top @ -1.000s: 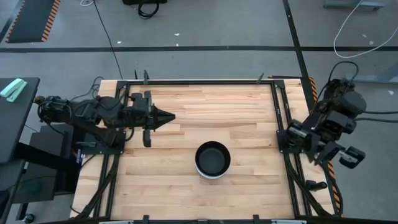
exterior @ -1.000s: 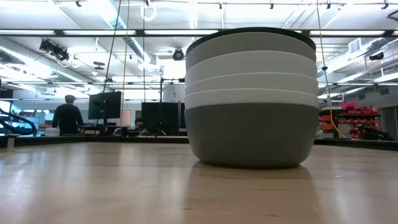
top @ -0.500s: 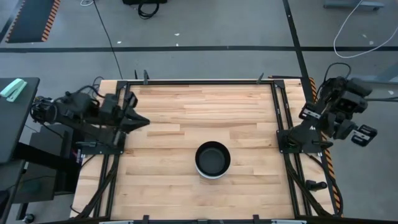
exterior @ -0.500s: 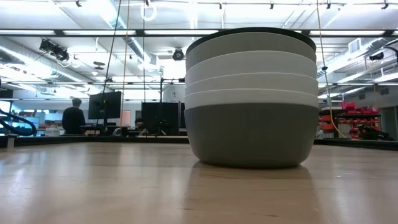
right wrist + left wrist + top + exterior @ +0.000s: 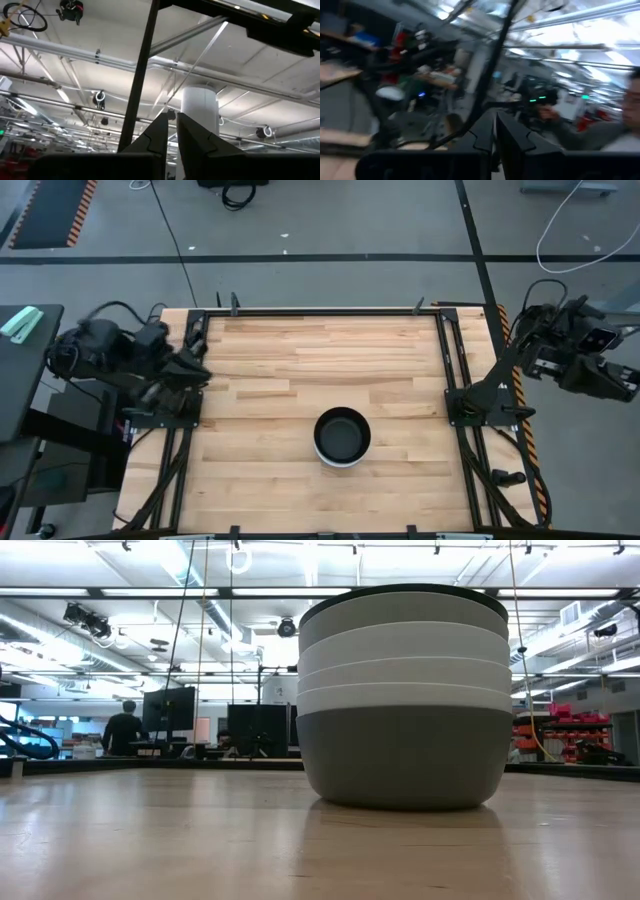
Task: Nest bowls inside each other
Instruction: Return to Home Position
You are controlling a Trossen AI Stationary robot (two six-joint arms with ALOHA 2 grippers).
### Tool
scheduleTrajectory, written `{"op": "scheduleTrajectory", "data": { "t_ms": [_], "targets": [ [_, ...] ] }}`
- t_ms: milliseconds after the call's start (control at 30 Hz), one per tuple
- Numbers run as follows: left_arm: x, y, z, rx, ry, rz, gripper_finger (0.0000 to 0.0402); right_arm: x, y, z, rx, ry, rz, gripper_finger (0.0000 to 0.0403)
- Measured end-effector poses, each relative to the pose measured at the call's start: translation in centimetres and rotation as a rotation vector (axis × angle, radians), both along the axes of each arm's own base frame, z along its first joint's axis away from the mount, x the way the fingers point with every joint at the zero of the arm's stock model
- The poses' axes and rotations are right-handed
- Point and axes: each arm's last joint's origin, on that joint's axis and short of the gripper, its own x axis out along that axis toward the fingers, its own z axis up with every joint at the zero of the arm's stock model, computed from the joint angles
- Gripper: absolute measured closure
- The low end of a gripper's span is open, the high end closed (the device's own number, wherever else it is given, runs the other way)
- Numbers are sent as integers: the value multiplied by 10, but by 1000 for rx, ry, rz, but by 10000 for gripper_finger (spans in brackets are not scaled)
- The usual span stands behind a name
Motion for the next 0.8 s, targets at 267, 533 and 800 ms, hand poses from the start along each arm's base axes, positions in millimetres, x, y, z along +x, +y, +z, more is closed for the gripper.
{"op": "scheduleTrajectory", "data": {
  "t_ms": [267,533,800],
  "targets": [
    [-38,10,6,45,-127,11,363,-20,-25,-12,-85,-23,-94,354],
    [-53,15,-17,2,-132,-2,368,-31,-43,-45,-29,30,-150,354],
    [-72,20,-44,-14,-195,23,371,-39,-52,-73,28,-5,-163,354]
  ]
}}
